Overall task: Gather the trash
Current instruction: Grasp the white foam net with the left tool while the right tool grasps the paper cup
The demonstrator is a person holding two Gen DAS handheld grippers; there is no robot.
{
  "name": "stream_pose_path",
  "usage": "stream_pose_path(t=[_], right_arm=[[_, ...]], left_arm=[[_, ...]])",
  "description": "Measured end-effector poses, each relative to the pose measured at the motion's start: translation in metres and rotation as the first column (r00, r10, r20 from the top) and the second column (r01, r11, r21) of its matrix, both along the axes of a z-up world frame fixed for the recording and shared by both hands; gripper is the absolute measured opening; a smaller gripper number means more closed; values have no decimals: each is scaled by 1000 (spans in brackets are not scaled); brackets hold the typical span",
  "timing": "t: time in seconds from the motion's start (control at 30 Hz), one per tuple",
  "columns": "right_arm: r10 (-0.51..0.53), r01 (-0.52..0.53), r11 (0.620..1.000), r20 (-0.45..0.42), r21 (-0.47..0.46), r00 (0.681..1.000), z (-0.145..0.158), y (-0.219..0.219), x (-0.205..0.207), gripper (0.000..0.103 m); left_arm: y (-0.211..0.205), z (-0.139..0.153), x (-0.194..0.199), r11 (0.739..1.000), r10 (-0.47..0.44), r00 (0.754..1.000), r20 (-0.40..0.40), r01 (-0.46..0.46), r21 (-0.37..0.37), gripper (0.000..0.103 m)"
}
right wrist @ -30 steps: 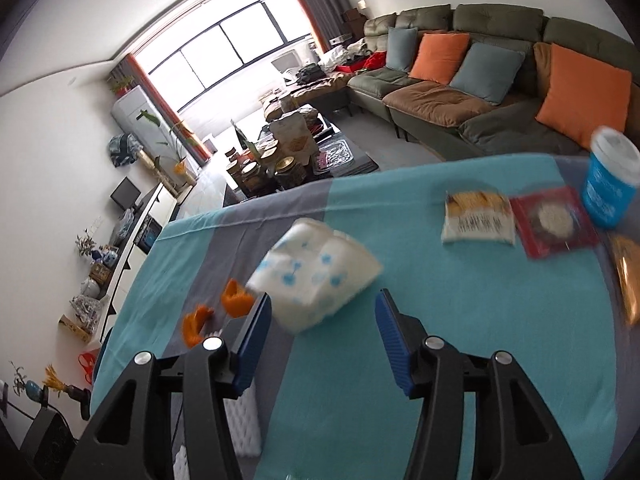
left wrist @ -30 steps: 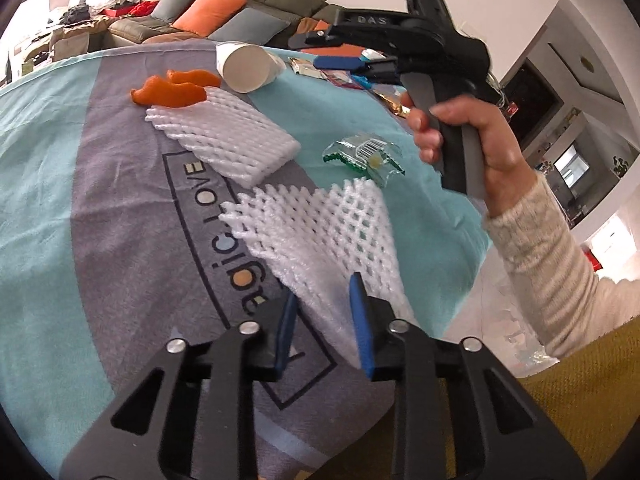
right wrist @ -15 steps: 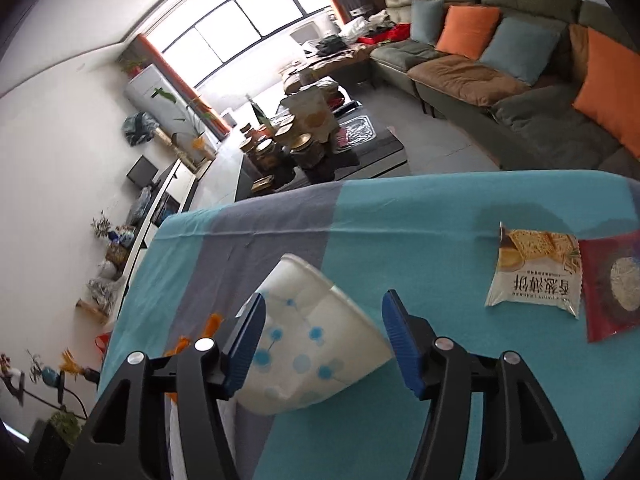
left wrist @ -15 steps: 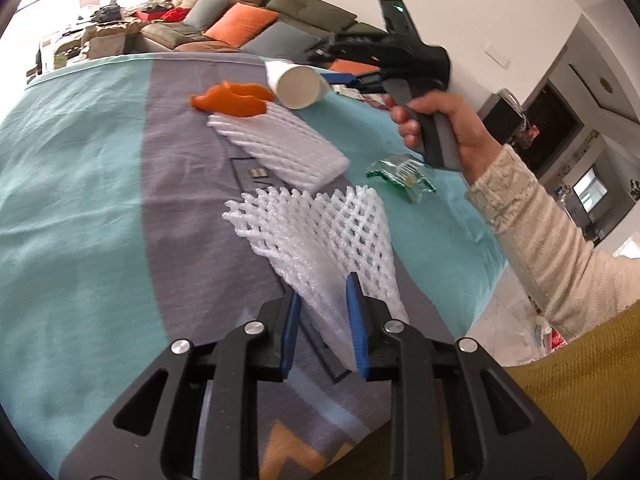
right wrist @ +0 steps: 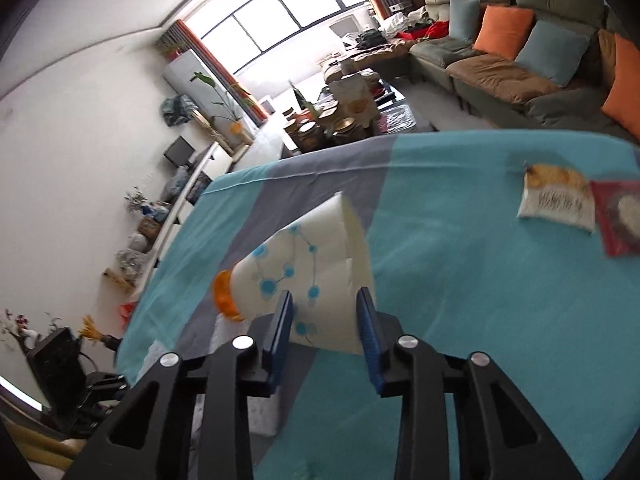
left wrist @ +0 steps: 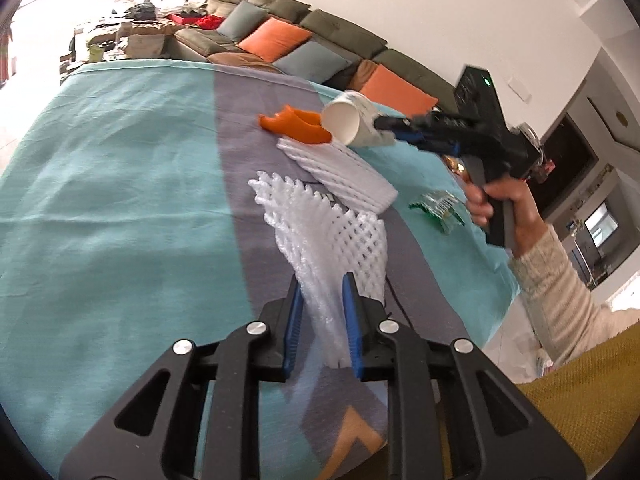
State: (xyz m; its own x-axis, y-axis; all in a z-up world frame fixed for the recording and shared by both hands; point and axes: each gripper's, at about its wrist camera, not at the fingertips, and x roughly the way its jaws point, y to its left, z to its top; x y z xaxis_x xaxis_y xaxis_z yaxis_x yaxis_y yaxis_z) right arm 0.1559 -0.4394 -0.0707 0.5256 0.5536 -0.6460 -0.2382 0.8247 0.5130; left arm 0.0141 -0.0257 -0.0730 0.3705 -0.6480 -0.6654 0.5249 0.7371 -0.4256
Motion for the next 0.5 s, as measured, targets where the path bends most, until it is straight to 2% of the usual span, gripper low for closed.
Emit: stream_pose_path(t=[0.23,0.5], right_arm=[[-5,3,999,51,44,999,15,3,-22,4],[-51,46,998,128,45,990,40,8,-46,3]], left_arm=[[16,3,4,999,46,999,13,-46,-3,19],[34,6,3,997,81,996,26,-80,-19,15]])
